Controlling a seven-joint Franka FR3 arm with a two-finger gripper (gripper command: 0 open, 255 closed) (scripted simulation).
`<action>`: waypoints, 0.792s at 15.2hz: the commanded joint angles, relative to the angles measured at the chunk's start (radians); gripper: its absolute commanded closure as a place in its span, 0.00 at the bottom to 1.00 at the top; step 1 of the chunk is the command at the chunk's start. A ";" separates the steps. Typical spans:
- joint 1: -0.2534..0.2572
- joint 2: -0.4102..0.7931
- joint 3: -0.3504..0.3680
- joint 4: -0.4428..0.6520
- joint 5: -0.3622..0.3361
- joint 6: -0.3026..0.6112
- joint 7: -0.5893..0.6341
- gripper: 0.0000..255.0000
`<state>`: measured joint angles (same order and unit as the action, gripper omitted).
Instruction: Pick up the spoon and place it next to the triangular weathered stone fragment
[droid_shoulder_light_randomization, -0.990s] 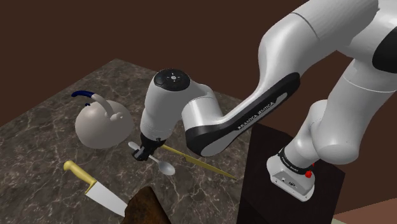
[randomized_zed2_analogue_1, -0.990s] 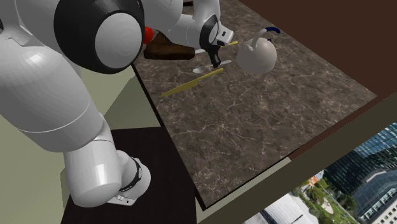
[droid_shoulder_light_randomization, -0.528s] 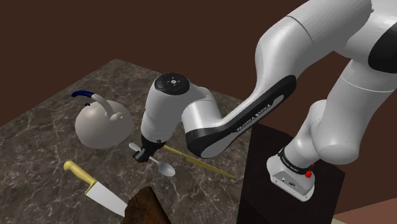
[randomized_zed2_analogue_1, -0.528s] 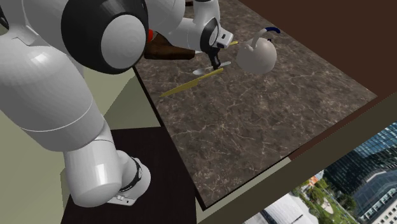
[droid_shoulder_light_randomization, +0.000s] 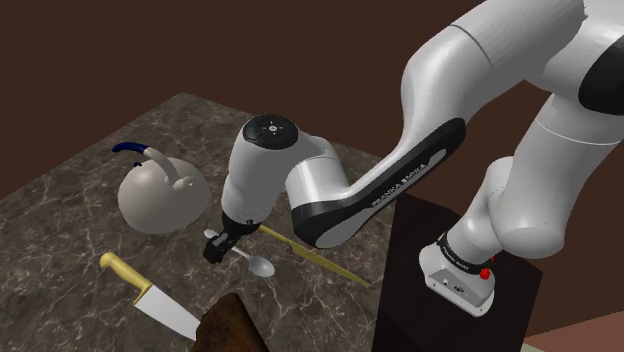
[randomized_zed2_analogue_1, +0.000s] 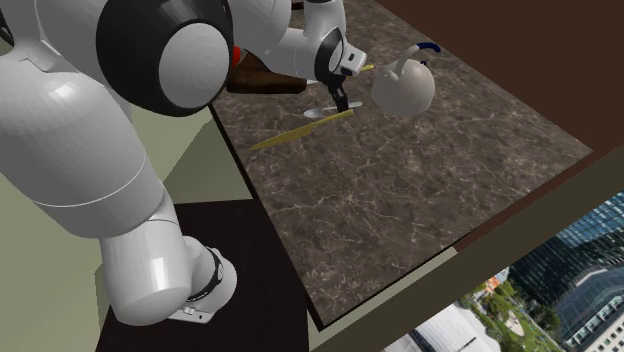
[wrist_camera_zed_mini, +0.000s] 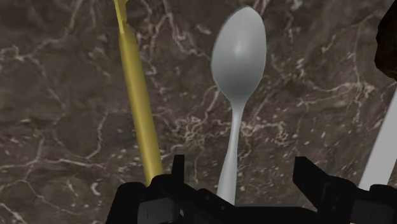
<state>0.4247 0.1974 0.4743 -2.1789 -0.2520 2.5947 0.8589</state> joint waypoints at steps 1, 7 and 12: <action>-0.009 -0.033 0.012 -0.004 0.031 -0.023 -0.021 0.00; -0.025 -0.121 0.032 -0.008 0.114 -0.093 -0.079 0.00; -0.025 -0.121 0.032 -0.008 0.114 -0.093 -0.079 0.00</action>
